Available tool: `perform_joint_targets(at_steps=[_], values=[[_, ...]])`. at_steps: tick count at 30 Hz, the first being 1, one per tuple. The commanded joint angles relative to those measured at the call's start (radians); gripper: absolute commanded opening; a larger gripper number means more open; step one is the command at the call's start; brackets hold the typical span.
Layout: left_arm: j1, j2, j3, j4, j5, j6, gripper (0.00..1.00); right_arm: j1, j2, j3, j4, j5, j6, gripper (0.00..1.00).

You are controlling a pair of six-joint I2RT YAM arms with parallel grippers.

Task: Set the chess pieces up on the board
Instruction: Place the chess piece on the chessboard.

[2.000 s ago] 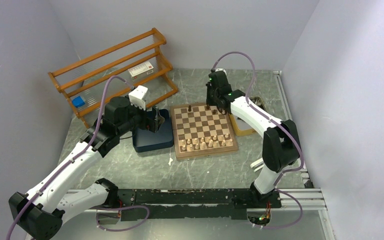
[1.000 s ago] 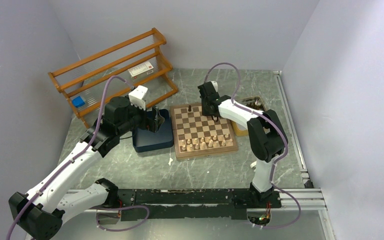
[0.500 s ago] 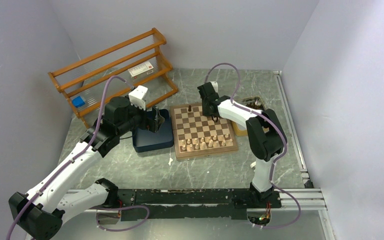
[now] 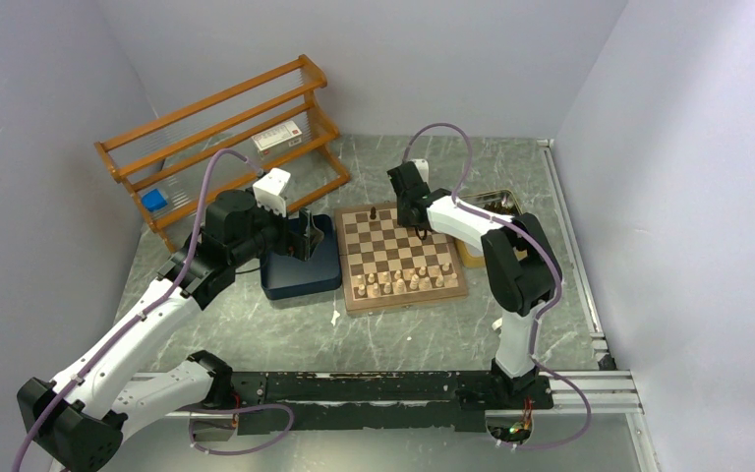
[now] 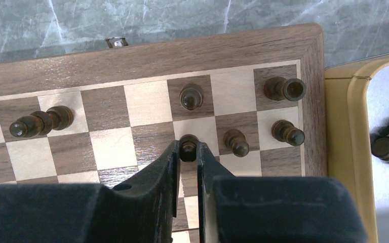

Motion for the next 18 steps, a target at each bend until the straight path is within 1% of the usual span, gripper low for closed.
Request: perform_joint_targets(at_steps=[1,18], values=[[-0.008,-0.009,-0.008,0.02,0.011,0.012,0.98,-0.007,0.036,0.001,-0.006,0.026,0.011,0.16],[-0.008,-0.005,-0.007,0.022,0.014,0.012,0.98,-0.011,0.041,0.015,-0.04,0.032,0.012,0.16]])
